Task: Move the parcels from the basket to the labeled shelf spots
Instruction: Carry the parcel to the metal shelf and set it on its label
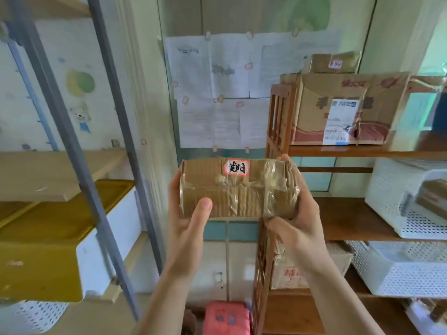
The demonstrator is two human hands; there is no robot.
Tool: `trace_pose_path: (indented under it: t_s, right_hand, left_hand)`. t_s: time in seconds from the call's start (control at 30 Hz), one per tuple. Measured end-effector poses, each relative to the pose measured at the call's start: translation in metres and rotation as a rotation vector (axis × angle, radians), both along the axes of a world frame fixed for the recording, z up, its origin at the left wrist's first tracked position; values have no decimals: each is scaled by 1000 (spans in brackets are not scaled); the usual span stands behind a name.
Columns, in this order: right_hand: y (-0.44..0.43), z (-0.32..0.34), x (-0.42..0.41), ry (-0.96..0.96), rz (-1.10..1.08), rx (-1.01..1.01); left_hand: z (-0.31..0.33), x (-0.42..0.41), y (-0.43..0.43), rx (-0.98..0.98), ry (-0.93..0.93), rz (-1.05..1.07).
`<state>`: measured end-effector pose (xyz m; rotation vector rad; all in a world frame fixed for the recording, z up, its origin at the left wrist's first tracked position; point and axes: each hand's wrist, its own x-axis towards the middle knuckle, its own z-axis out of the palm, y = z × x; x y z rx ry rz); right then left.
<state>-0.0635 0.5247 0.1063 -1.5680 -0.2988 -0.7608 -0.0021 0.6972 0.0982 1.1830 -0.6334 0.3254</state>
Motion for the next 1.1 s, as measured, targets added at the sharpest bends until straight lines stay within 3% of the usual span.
trace_pose_path:
  t_s: [0.17, 0.27, 0.37, 0.57, 0.73, 0.93, 1.1]
  right_hand:
    - [57, 7, 14, 27, 22, 14]
    - [86, 16, 23, 64, -117, 89]
    - [114, 18, 31, 102, -165, 112]
    - [145, 9, 47, 100, 0, 146]
    - [156, 19, 65, 156, 271, -58]
    - [186, 36, 107, 20, 176, 315]
    - [240, 34, 140, -10, 196, 197]
  left_hand:
    - [10, 21, 80, 129, -55, -81]
    - [13, 43, 120, 189, -5, -168]
    - [18, 52, 141, 124, 58, -166]
    - [18, 66, 164, 25, 105, -62]
    - [22, 71, 174, -117, 192, -24]
    - [10, 76, 220, -102, 267, -86]
    - [7, 83, 263, -130, 226, 8]
